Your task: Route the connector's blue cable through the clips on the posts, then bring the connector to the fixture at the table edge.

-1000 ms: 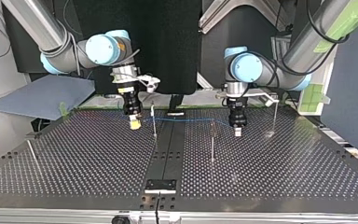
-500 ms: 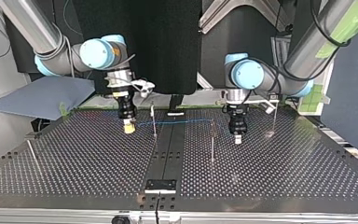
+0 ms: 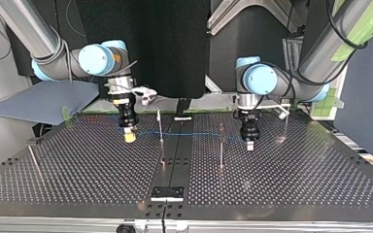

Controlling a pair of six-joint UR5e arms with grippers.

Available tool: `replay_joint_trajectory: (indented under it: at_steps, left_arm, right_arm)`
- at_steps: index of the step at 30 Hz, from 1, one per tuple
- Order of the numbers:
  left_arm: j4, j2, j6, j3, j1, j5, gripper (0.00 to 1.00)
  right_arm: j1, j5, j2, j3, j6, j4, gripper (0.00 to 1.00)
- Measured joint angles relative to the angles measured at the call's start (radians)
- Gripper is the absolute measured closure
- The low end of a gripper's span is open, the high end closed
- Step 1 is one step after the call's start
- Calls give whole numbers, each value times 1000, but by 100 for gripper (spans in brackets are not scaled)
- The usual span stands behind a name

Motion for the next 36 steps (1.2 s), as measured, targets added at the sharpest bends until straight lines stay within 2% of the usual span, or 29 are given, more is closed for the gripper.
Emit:
replay_joint_trajectory:
  at_steps: [1, 3, 4, 5, 6, 8, 9, 10, 12, 13, 14, 15, 19, 23, 36]
  left_arm:
    - [-2, 0, 0, 0, 0, 1, 100]
    - [-7, 0, 0, 0, 0, 1, 79]
    - [-9, 0, 0, 0, 0, 2, 79]
    - [-13, 0, 0, 0, 0, 2, 73]
    - [-18, 1, 0, 0, 0, 3, 73]
    - [-27, 1, -1, 0, 1, 2, 66]
    - [-35, 1, -1, 0, 1, 1, 51]
    - [-41, 1, -3, 0, 1, 0, 51]
    - [-54, 1, -10, 0, 1, 3, 28]
    - [-59, 1, -15, 0, 1, 6, 28]
    - [-62, 1, -21, 0, 1, 11, 7]
    - [-67, 1, -28, 0, 1, 18, 0]
    - [-90, 2, -50, -1, -5, 49, 0]
    - [-107, 6, -69, -11, -12, 62, 0]
    - [-80, 77, -132, -100, -19, 76, 0]
  right_arm:
    - [0, -1, 0, 0, 0, 1, 100]
    - [0, -4, 0, 0, 0, 2, 100]
    - [0, -5, 1, 0, 1, 3, 100]
    - [0, -7, 1, 0, 0, 4, 100]
    - [0, -8, 1, 0, 0, 5, 100]
    - [1, -11, 1, 0, 0, 6, 100]
    - [1, -13, 1, 0, 0, 7, 100]
    - [2, -14, 1, 1, 0, 8, 100]
    - [3, -18, 1, 1, 0, 10, 100]
    - [3, -19, 1, 1, 0, 11, 100]
    - [4, -21, 1, 1, -1, 13, 100]
    - [4, -22, 1, 1, -1, 14, 100]
    - [4, -25, 1, 0, -1, 18, 100]
    - [4, -26, 2, 0, 0, 21, 100]
    - [3, -32, 2, 1, -1, 28, 100]
